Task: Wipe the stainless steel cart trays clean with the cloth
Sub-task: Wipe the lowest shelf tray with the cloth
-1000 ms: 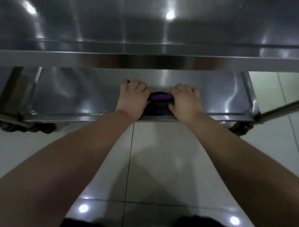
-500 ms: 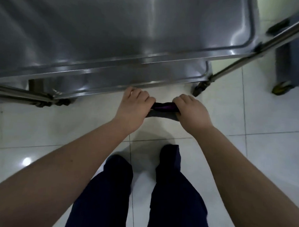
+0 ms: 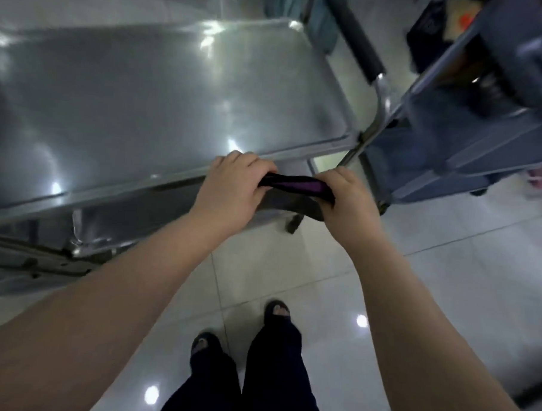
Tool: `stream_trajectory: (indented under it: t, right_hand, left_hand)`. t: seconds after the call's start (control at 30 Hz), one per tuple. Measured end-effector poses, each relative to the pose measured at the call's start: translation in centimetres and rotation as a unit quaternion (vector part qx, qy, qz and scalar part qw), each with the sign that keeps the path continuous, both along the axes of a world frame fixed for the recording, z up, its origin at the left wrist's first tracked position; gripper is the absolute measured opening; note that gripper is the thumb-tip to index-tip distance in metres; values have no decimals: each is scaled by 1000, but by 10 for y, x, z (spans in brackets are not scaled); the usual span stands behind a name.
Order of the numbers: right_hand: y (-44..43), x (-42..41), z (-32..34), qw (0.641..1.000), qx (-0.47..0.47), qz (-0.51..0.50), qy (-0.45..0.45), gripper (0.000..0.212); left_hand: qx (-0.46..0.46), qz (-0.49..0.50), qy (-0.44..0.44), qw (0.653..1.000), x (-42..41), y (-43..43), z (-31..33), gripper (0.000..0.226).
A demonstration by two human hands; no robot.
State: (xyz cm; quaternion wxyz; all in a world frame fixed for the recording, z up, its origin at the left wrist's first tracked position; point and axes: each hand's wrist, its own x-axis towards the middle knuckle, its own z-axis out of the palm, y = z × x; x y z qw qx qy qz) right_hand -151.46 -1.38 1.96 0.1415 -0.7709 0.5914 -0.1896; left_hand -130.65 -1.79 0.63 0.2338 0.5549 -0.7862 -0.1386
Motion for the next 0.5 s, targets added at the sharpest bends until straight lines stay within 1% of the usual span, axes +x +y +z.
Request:
stream_trajectory:
  t: [0.1, 0.23, 0.37, 0.5]
  right_hand:
    - [6, -7, 56, 999, -22, -46, 18, 23]
    - [17, -27, 105, 996, -50, -76, 13, 19]
    - [12, -57, 132, 990, -77, -118, 7, 19]
    - [-4, -98, 139, 985, -101, -140, 5, 16]
  left_hand:
    - [-24, -29, 11, 999, -7, -9, 51, 27]
    - [-92, -19, 40, 995, -27, -18, 101, 22]
    - [-132, -32, 33, 990, -57, -30, 133, 20]
    - [-143, -36, -7, 989, -102, -43, 148, 21]
